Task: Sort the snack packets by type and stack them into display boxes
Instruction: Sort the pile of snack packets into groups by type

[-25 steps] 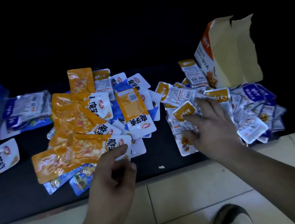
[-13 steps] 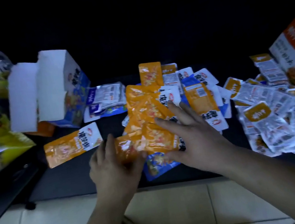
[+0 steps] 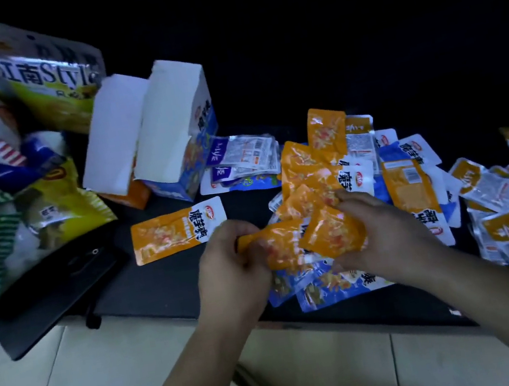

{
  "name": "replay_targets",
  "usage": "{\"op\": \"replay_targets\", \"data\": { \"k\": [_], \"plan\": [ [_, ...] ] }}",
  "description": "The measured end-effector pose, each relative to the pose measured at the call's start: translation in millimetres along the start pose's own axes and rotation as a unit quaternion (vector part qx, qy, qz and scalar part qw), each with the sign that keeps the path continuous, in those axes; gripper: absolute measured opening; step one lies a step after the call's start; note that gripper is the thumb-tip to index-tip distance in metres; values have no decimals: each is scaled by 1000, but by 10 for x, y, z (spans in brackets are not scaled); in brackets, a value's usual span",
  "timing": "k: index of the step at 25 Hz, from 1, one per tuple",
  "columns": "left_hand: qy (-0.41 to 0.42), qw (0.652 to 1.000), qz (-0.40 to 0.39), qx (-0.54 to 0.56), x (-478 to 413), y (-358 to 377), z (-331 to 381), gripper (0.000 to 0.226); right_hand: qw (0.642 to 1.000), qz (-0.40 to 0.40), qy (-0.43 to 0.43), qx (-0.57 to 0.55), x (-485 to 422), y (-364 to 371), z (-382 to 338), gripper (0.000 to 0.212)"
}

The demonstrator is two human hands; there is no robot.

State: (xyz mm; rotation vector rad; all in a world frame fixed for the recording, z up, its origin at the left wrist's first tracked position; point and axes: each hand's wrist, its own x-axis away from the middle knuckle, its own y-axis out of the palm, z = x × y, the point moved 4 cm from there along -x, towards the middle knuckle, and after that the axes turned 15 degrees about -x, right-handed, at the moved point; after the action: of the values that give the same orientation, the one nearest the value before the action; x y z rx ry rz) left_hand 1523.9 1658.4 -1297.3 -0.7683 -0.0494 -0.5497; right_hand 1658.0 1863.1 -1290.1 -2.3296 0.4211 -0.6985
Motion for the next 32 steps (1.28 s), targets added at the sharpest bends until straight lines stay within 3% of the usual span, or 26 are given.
{"op": "replay_targets", "data": {
  "k": [2,6,9,11,13,14,16,19,21,24,26,28,31,32],
  "plan": [
    [-71,991,82,82,-5,-279,-163,19,999,30,9,-9,16,-25,-33,89],
    [-151,967,143,149,-61,-759,-512,26,974,170,-133,64,146,36,-450,34],
    [-113,982,126,81,-123,-881,-674,41,990,61,-70,-102,24,297,-932,21],
    [-59,989,131,18,-115,-900,-751,44,987,-4,-53,-150,-160,593,-1234,17],
    [-23,987,153,-43,-70,-889,-802,46,973,-33,-48,-224,-299,805,-1488,21],
    [-19,984,163,-69,-49,-889,-811,45,973,-44,-53,-219,-356,864,-1515,34],
    [-6,977,179,-113,3,-894,-793,44,991,-36,-97,-80,-418,827,-1492,58],
    [149,969,86,-179,113,-665,-654,48,992,-23,-119,36,-375,636,-1328,57],
    [232,936,9,-263,152,-422,-625,47,992,-42,-111,43,-286,550,-1161,54],
    [210,912,5,-352,107,-313,-722,51,994,11,-109,4,-155,373,-917,49],
    [156,908,26,-389,92,-326,-753,55,992,98,-66,-46,-48,184,-672,53],
    [120,905,60,-404,87,-368,-715,59,987,136,-11,-85,34,68,-438,63],
    [196,905,84,-367,99,-262,-470,52,991,120,-6,-64,72,-50,-125,65],
    [197,920,72,-331,80,-199,-337,52,993,108,-11,-54,70,-85,-40,64]
  ]
}}
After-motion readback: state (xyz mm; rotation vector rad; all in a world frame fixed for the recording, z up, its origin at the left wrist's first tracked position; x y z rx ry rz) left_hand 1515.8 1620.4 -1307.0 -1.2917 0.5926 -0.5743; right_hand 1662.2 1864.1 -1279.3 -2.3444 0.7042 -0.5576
